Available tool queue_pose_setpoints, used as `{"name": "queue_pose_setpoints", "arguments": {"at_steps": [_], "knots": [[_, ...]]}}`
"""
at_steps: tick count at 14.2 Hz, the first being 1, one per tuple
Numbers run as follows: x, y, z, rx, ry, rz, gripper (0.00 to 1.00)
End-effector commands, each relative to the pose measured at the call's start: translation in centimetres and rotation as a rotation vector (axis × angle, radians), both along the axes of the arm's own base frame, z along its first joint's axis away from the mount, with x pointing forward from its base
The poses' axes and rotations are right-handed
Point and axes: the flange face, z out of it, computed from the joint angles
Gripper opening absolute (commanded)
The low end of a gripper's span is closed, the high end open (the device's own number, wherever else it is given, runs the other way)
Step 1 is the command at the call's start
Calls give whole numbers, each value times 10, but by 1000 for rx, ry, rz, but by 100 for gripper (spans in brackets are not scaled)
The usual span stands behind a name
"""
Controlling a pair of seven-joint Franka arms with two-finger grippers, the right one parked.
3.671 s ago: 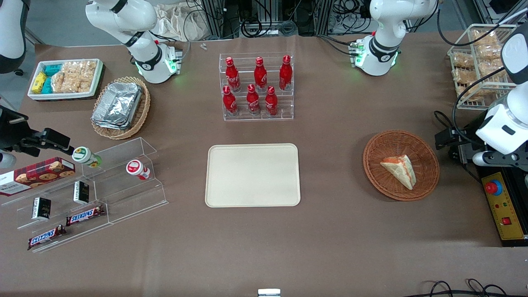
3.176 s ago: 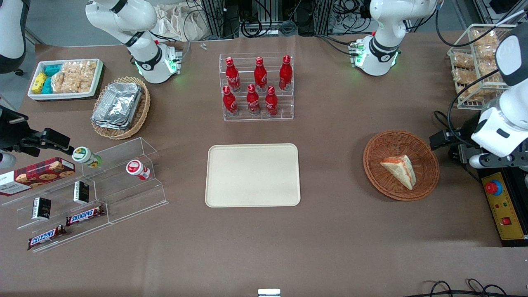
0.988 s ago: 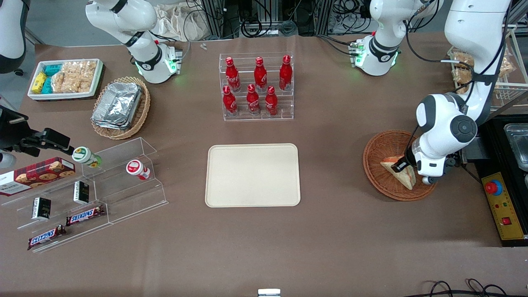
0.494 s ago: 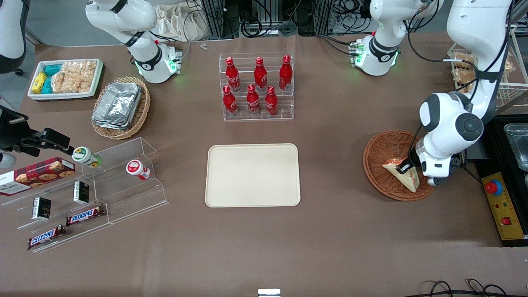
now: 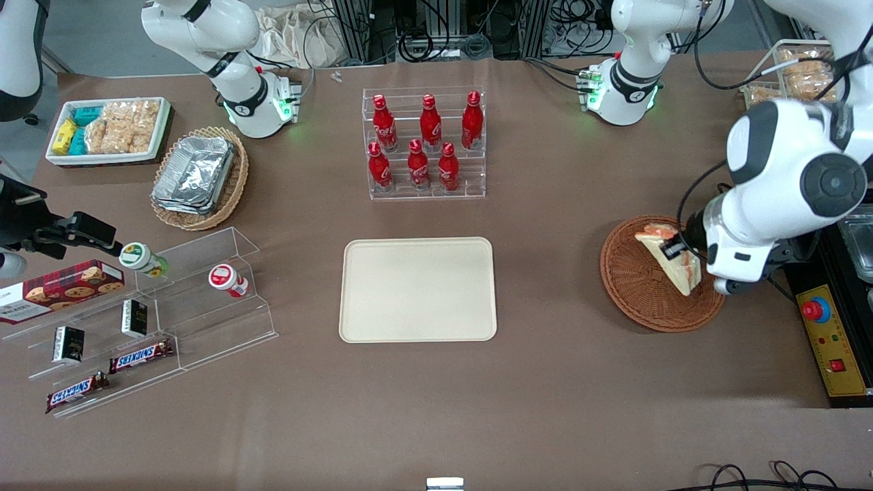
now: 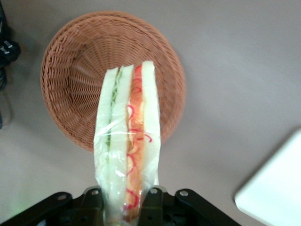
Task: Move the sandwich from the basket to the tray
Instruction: 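Lift the sandwich out of the basket with the left gripper, then carry the sandwich over the cream tray and lower it onto it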
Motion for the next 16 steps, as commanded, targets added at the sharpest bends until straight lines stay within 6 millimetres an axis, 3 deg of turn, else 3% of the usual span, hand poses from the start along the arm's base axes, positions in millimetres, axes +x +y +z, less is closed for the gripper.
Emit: {"name": "queue_pose_setpoints", "arguments": {"at_steps": [1, 2, 4, 6, 8, 10, 13, 16], "knots": [[-2, -66, 32, -26, -17, -115, 0], [-6, -100, 34, -48, -29, -179, 0], [-6, -171, 21, -82, -42, -280, 0], [-25, -245, -16, -72, -43, -346, 0], [-34, -297, -59, -58, -94, -415, 0], [-36, -326, -105, -75, -94, -471, 0], [-32, -354, -165, -71, -103, -551, 0], [-31, -367, -198, -94, -135, -568, 0]]}}
